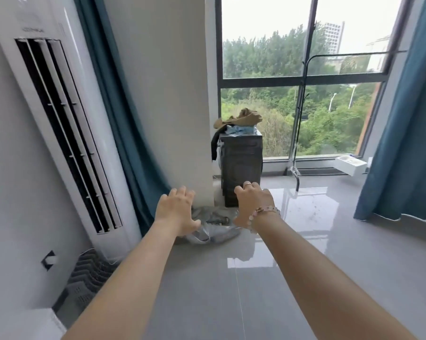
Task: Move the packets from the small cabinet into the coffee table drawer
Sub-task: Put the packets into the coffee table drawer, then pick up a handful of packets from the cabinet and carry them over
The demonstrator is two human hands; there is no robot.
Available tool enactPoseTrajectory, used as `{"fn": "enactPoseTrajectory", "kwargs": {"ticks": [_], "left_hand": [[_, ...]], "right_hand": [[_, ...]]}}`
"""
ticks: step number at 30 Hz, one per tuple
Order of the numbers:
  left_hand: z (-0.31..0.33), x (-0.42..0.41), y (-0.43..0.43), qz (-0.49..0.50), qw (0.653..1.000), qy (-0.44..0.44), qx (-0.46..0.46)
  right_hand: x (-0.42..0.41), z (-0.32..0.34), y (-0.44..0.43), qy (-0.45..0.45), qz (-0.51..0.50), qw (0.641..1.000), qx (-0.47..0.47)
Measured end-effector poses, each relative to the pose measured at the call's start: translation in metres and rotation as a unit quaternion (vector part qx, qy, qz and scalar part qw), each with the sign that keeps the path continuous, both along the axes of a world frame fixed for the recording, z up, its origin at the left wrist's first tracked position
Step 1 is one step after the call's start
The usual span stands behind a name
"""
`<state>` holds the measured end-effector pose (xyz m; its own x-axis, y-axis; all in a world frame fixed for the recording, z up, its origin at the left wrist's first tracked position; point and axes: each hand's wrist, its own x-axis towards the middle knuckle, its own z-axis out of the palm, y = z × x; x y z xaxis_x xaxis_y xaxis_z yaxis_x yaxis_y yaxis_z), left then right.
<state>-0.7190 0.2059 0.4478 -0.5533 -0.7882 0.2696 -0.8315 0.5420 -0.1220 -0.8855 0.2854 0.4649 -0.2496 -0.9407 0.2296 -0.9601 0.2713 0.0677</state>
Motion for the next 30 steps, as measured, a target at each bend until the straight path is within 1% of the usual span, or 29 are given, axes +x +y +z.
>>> {"fn": "enactPoseTrajectory", "kwargs": {"ticks": [4,10,16,19,22,26,30], "left_hand": [[-0.011,0.040,-0.023,0.063,0.998,0.021,0.016],[-0.019,0.090,-0.051,0.151,0.987,0.022,0.043],[-0.007,0.128,-0.084,0.223,0.974,0.026,0.031],[-0.008,0.142,-0.099,0.269,0.962,0.027,0.031],[-0.015,0.151,-0.112,0.295,0.954,0.035,0.031],[-0.030,0.177,-0.117,0.342,0.939,0.034,0.029],[-0.036,0.215,-0.117,0.396,0.917,0.046,0.029]], "right_hand": [[0.028,-0.006,-0.050,0.001,0.053,0.999,-0.003],[0.073,-0.014,-0.108,0.006,0.149,0.988,0.034],[0.112,-0.003,-0.166,0.003,0.241,0.970,0.019],[0.127,-0.003,-0.191,0.009,0.279,0.960,0.027],[0.139,-0.008,-0.218,0.013,0.301,0.953,0.042],[0.178,-0.012,-0.250,0.018,0.358,0.933,0.036],[0.241,-0.021,-0.269,0.012,0.430,0.901,0.053]]}}
